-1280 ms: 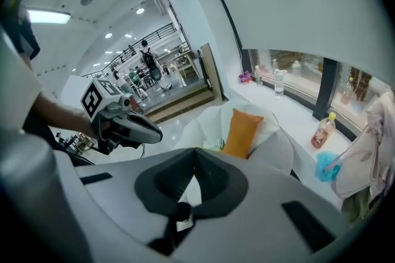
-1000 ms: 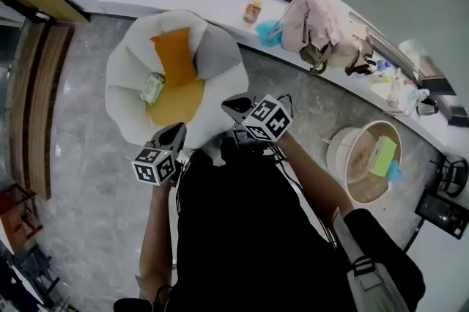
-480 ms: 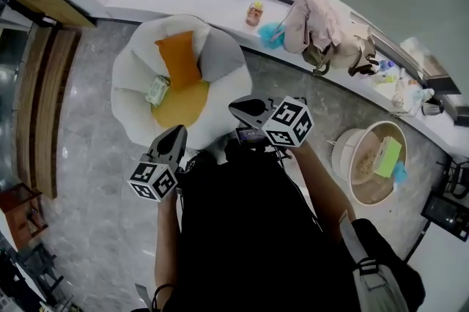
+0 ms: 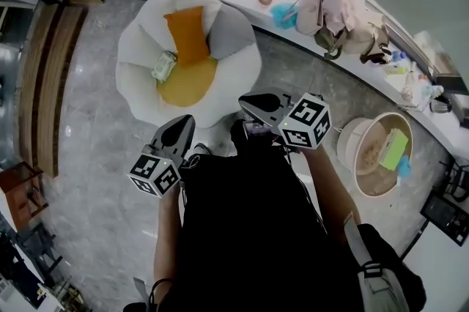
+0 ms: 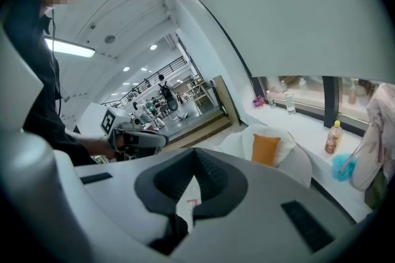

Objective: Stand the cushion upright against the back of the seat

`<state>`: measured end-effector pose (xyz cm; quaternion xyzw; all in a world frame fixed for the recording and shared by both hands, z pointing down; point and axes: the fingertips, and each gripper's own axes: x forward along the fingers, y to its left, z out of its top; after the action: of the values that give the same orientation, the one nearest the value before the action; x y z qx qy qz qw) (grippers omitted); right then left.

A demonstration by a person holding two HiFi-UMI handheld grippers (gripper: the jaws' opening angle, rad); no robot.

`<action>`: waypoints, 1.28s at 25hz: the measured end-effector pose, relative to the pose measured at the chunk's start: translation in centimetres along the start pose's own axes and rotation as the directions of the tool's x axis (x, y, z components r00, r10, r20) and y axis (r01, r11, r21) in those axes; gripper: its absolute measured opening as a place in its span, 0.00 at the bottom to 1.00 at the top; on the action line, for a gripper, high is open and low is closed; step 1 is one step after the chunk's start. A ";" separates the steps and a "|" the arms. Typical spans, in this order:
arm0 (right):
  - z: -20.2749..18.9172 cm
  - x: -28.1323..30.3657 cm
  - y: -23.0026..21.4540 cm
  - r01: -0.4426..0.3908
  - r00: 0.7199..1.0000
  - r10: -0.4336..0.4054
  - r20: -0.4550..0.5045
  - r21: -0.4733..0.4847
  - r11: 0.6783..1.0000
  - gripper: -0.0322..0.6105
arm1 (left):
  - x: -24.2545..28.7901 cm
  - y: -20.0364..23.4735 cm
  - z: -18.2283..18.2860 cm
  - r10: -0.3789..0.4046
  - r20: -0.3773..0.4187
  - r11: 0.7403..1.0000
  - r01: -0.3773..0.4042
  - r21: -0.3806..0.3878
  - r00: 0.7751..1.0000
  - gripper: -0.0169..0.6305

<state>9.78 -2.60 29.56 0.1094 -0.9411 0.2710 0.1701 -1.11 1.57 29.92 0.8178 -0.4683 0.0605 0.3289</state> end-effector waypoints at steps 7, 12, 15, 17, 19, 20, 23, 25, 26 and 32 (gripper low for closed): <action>-0.9 1.1 3.9 0.062 0.998 -0.063 0.015 0.033 0.998 0.07 | -4.4 0.1 -0.3 -0.052 0.024 0.998 0.051 0.024 0.998 0.05; -2.1 3.7 9.0 0.103 0.994 -0.104 0.024 0.040 0.994 0.07 | -10.1 1.0 -3.1 -0.097 0.018 0.994 0.097 0.041 0.995 0.05; -3.8 5.7 12.9 0.133 0.991 -0.133 0.013 0.030 0.991 0.07 | -14.3 2.5 -5.2 -0.089 0.037 0.995 0.087 0.050 0.995 0.05; -5.2 6.9 15.7 0.147 0.989 -0.148 0.020 0.042 0.988 0.07 | -17.1 3.6 -7.2 -0.081 0.043 0.996 0.079 0.046 0.996 0.05; -6.1 7.9 18.2 0.167 0.986 -0.168 0.014 0.048 0.985 0.07 | -19.6 4.3 -8.3 -0.099 0.041 0.995 0.097 0.033 0.994 0.05; -6.4 8.4 19.5 0.180 0.984 -0.181 0.005 0.049 0.982 0.07 | -20.9 4.5 -8.7 -0.111 0.035 0.993 0.110 0.031 0.993 0.05; -8.4 9.9 23.5 0.222 0.975 -0.221 -0.015 0.060 0.973 0.07 | -24.8 5.2 -10.3 -0.138 0.008 0.990 0.138 0.037 0.990 0.05; -9.8 10.4 26.0 0.242 0.970 -0.242 -0.005 0.073 0.968 0.07 | -26.8 5.6 -11.6 -0.156 0.002 0.987 0.156 0.029 0.988 0.05; -10.5 10.4 27.1 0.249 0.968 -0.250 0.003 0.078 0.965 0.07 | -27.5 5.7 -12.4 -0.166 -0.001 0.986 0.166 0.026 0.986 0.05; -16.7 7.6 29.8 0.285 0.955 -0.291 0.053 0.093 0.954 0.07 | -27.7 2.0 -18.0 -0.249 -0.042 0.964 0.251 0.083 0.968 0.05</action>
<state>-1.70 30.40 31.60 0.2614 -0.9078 0.2792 0.1719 -14.26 31.73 33.57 0.8830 -0.3532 0.0517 0.3049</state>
